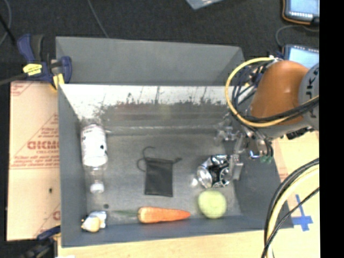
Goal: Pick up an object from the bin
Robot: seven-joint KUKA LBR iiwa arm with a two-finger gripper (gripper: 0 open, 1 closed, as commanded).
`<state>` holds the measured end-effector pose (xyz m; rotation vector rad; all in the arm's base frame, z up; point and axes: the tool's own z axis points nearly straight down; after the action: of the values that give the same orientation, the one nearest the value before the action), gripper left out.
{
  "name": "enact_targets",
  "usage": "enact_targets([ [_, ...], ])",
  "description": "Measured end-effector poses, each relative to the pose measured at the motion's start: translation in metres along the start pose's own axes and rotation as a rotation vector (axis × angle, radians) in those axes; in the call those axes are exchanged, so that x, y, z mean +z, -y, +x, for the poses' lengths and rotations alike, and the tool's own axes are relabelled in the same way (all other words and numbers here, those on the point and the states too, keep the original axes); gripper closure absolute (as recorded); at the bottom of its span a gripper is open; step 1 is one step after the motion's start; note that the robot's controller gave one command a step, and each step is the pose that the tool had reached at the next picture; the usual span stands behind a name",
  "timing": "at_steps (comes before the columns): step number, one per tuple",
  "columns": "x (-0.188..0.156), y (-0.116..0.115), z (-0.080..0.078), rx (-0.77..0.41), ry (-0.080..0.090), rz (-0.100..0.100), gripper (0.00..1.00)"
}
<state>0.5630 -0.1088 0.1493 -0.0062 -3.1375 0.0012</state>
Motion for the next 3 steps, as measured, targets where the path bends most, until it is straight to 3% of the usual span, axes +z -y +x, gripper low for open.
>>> enact_targets([
  [1, -0.005, 0.000, -0.001, -0.002, 0.007, 0.001, 0.00],
  [2, 0.013, 0.002, -0.009, -0.135, 0.014, 0.003, 0.00],
  [3, 0.046, 0.003, -0.008, -0.370, 0.005, 0.002, 0.00],
])
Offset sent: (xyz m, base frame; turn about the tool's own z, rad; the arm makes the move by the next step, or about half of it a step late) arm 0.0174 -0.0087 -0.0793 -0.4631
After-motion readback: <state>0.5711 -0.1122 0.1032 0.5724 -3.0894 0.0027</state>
